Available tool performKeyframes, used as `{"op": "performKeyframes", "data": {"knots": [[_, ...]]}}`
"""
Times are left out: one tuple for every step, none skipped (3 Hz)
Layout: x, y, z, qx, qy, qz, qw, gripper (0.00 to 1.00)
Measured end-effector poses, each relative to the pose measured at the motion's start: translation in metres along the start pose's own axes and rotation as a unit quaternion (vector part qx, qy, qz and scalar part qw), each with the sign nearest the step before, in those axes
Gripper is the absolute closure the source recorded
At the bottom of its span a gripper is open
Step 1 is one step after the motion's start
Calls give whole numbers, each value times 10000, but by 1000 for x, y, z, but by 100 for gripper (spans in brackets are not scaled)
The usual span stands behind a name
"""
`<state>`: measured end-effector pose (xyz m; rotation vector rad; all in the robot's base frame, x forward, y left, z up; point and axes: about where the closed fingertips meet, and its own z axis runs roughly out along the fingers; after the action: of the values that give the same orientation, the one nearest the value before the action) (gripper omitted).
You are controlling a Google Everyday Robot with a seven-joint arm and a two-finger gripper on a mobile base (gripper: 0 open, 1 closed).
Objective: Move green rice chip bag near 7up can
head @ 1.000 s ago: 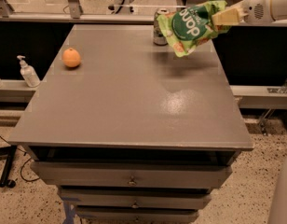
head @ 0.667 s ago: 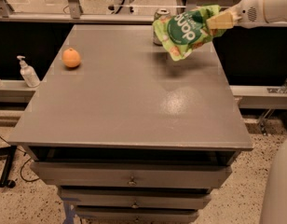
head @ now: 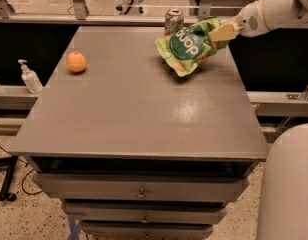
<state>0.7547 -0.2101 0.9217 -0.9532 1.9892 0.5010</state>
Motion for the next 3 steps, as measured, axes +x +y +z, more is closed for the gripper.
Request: {"op": "performKeyframes", "data": {"knots": [[6,1,18,-123,133,-33,9998,100],[14,-5,31,-154,238,-28,9996,100],[19,-10,39,-163,328,-2,9993,83]]}}
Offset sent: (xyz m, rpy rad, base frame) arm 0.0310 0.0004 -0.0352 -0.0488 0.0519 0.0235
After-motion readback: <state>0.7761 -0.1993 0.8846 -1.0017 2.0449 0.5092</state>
